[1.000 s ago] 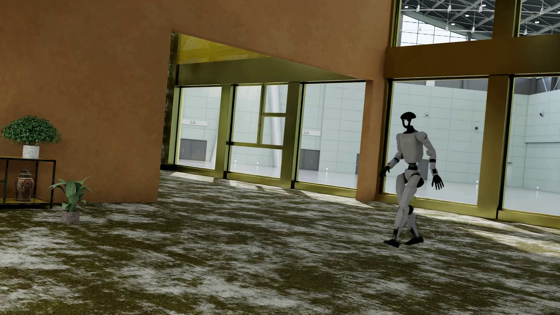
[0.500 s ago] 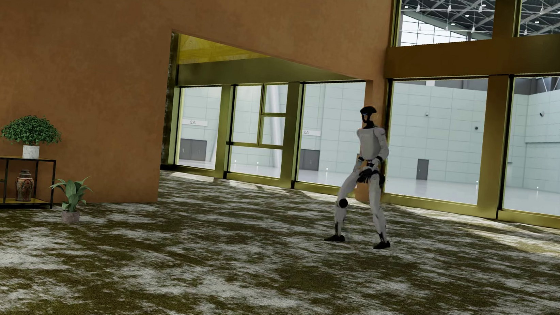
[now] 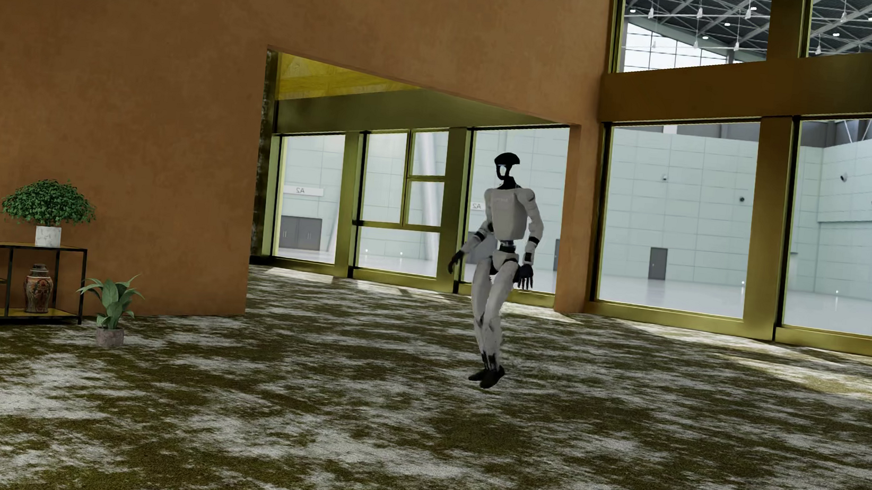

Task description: Head to the armchair

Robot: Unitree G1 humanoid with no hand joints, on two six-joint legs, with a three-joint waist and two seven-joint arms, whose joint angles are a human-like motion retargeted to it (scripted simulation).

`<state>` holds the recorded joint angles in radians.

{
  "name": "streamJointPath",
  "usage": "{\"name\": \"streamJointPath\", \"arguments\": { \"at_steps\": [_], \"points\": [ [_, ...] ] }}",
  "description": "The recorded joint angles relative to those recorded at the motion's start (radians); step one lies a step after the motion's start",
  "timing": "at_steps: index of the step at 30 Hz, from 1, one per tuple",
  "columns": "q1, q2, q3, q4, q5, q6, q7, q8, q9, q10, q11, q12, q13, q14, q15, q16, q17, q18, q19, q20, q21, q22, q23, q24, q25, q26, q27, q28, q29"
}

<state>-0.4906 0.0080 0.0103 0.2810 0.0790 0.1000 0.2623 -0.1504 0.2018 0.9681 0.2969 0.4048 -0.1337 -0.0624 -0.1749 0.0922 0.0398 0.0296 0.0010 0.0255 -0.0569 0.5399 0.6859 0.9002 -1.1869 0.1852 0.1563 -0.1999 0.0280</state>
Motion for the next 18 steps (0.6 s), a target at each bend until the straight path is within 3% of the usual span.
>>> {"name": "streamJointPath", "arguments": {
  "at_steps": [1, 3, 4, 5, 7, 8, 9, 10, 12, 13, 14, 15, 17, 18],
  "points": [
    [-0.018, 0.054, 0.015, -0.02, 0.002, 0.0, 0.023, 0.005, -0.005, -0.215, -0.013, 0.028, -0.074, 0.019, -0.038, -0.017, -0.019, 0.004, 0.01, 0.043, 0.038, -0.009, -0.032, -0.009, 0.053, -0.005, -0.028, 0.032, -0.022],
    [-0.001, 0.159, 0.033, -0.092, 0.001, -0.001, 0.021, 0.017, -0.014, -0.717, -0.033, 0.073, -0.212, -0.006, -0.109, -0.057, -0.081, -0.041, 0.034, 0.105, 0.134, 0.002, -0.075, -0.017, 0.1, 0.011, -0.051, 0.125, -0.056],
    [-0.005, 0.206, 0.033, -0.107, 0.001, -0.002, 0.05, 0.02, -0.016, -0.835, -0.02, 0.089, -0.267, -0.035, -0.133, -0.072, -0.113, -0.086, 0.049, 0.12, 0.181, 0.022, -0.083, -0.009, 0.102, 0.026, -0.045, 0.158, -0.055],
    [-0.012, 0.25, 0.03, -0.106, -0.006, -0.005, 0.087, 0.017, -0.018, -0.806, 0.033, 0.095, -0.298, -0.033, -0.145, -0.074, -0.146, -0.108, 0.061, 0.112, 0.214, 0.057, -0.093, 0.011, 0.1, 0.042, -0.034, 0.158, -0.058],
    [-0.004, 0.306, 0.03, -0.105, -0.048, -0.025, 0.128, 0.02, -0.015, -0.614, 0.187, 0.08, -0.288, 0.117, -0.031, -0.064, -0.205, 0.12, 0.089, 0.063, 0.246, 0.139, -0.116, 0.08, 0.103, 0.034, -0.012, 0.093, -0.063],
    [-0.005, 0.267, 0.033, -0.107, -0.089, -0.041, 0.134, 0.021, -0.009, -0.479, 0.383, 0.07, -0.256, 0.113, 0.081, -0.067, -0.223, 0.183, 0.095, 0.056, 0.247, 0.167, -0.123, 0.111, 0.116, 0.027, 0.0, 0.062, -0.076],
    [0.014, 0.199, 0.035, -0.115, -0.145, -0.059, 0.136, 0.019, -0.005, -0.366, 0.622, 0.058, -0.209, 0.018, 0.199, -0.076, -0.227, 0.189, 0.121, 0.063, 0.242, 0.177, -0.116, 0.13, 0.134, 0.023, 0.013, 0.046, -0.091],
    [0.063, 0.104, 0.036, -0.142, -0.194, -0.078, 0.142, 0.039, -0.001, -0.316, 0.83, 0.043, -0.158, -0.062, 0.306, -0.091, -0.221, 0.183, 0.085, 0.08, 0.232, 0.171, -0.091, 0.138, 0.152, 0.022, 0.03, 0.053, -0.097],
    [0.211, -0.088, 0.028, -0.219, -0.232, -0.108, 0.13, 0.058, 0.001, -0.35, 1.051, 0.003, -0.043, -0.148, 0.219, -0.119, -0.195, 0.163, 0.029, 0.127, 0.199, 0.127, 0.01, 0.121, 0.172, 0.018, 0.099, 0.117, -0.079],
    [0.29, -0.175, 0.019, -0.264, -0.251, -0.117, 0.101, 0.045, -0.002, -0.402, 1.068, -0.024, 0.028, -0.168, 0.216, -0.132, -0.185, 0.151, 0.043, 0.142, 0.182, 0.097, 0.064, 0.097, 0.169, 0.01, 0.138, 0.152, -0.055],
    [0.366, -0.255, 0.009, -0.307, -0.266, -0.123, 0.06, 0.03, -0.006, -0.455, 1.035, -0.042, 0.111, -0.186, 0.215, -0.145, -0.169, 0.14, 0.024, 0.139, 0.174, 0.057, 0.115, 0.07, 0.163, -0.002, 0.171, 0.171, -0.041],
    [0.438, -0.322, -0.002, -0.34, -0.265, -0.127, 0.012, 0.023, -0.011, -0.498, 0.956, -0.074, 0.197, -0.208, 0.206, -0.145, -0.17, 0.128, 0.019, 0.122, 0.172, 0.027, 0.146, 0.038, 0.151, -0.018, 0.176, 0.176, -0.007],
    [0.564, -0.408, -0.026, -0.382, -0.283, -0.131, -0.092, -0.007, -0.022, -0.555, 0.662, -0.142, 0.356, -0.27, 0.192, -0.112, -0.172, 0.106, -0.015, 0.057, 0.195, -0.03, 0.205, 0.007, 0.103, -0.038, 0.129, 0.164, 0.082],
    [0.629, -0.407, -0.037, -0.394, -0.304, -0.135, -0.138, -0.065, -0.026, -0.581, 0.434, -0.172, 0.408, -0.303, 0.205, -0.093, -0.183, 0.097, -0.031, 0.019, 0.231, -0.064, 0.253, -0.003, 0.048, -0.035, 0.079, 0.172, 0.174]
  ]
}}
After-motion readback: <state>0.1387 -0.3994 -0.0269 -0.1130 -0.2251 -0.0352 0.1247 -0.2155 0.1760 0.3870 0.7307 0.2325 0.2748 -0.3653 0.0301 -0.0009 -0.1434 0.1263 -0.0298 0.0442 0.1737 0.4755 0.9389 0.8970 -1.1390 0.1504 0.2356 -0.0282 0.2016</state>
